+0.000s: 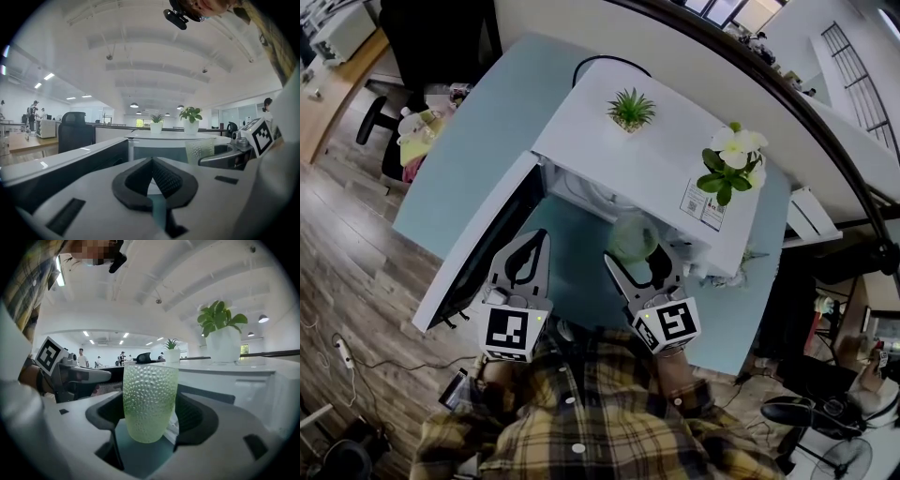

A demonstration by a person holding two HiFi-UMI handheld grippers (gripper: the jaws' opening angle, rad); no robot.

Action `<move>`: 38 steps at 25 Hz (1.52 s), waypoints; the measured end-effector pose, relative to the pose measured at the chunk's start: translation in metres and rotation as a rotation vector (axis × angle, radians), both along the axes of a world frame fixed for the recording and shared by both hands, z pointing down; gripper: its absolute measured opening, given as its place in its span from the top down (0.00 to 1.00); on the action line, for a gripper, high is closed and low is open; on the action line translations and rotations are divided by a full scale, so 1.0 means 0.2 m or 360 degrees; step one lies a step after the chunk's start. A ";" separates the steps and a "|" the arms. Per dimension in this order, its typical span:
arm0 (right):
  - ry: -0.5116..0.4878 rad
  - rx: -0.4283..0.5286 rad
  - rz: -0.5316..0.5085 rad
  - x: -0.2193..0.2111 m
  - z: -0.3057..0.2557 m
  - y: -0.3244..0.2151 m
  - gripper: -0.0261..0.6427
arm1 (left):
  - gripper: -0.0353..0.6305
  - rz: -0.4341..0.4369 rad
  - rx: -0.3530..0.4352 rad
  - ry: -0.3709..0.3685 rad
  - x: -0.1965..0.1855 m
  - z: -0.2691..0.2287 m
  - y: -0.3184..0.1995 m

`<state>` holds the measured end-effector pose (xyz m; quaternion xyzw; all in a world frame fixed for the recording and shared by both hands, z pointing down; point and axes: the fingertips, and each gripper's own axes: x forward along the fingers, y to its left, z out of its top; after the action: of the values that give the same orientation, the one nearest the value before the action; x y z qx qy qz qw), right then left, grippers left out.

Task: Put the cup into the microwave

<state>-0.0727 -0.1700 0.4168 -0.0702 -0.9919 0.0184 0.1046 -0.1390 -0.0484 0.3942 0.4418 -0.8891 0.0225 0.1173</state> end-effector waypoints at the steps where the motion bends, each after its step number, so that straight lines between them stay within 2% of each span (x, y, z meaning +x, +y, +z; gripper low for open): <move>1: 0.0007 -0.0004 -0.0001 -0.01 0.01 0.00 0.45 | 0.96 0.0005 -0.0002 0.0005 0.00 0.01 0.00; 19: 0.0078 0.0005 0.0030 -0.18 0.26 -0.01 0.44 | 0.96 0.0097 -0.0032 0.0102 0.01 0.17 -0.07; 38: 0.0072 0.0155 0.0179 -0.35 0.49 -0.04 0.44 | 0.96 0.0101 -0.0018 0.0137 0.04 0.29 -0.05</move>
<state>-0.1426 -0.1789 0.5155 -0.0088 -0.9914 -0.0224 0.1289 -0.1306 -0.0585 0.4517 0.4695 -0.8687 0.0124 0.1571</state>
